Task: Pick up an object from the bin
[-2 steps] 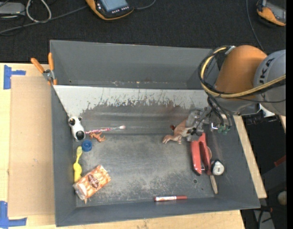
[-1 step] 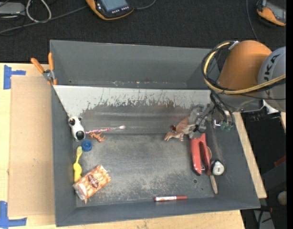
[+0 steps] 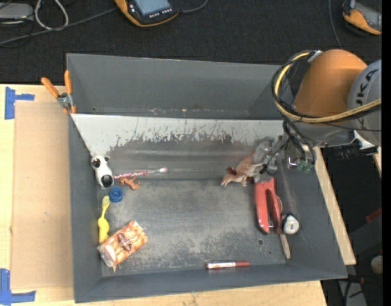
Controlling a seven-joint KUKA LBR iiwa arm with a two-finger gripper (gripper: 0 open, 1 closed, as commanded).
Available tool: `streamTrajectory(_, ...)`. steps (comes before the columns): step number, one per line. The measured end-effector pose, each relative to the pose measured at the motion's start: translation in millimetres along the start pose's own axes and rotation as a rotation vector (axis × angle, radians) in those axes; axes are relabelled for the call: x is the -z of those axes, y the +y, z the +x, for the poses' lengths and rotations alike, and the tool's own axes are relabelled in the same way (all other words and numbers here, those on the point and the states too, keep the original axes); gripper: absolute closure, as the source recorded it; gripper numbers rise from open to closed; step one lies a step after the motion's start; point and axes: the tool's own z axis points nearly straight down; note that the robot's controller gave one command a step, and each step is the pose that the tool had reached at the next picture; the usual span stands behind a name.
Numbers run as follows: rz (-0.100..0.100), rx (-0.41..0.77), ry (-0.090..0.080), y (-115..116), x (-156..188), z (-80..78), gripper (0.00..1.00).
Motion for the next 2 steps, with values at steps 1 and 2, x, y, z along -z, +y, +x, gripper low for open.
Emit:
streamTrajectory(1, 0.000, 0.001, 0.002, 0.2, 13.6, 0.5, 1.00)
streamTrajectory(2, -0.001, 0.002, 0.002, 0.2, 29.6, 0.5, 1.00)
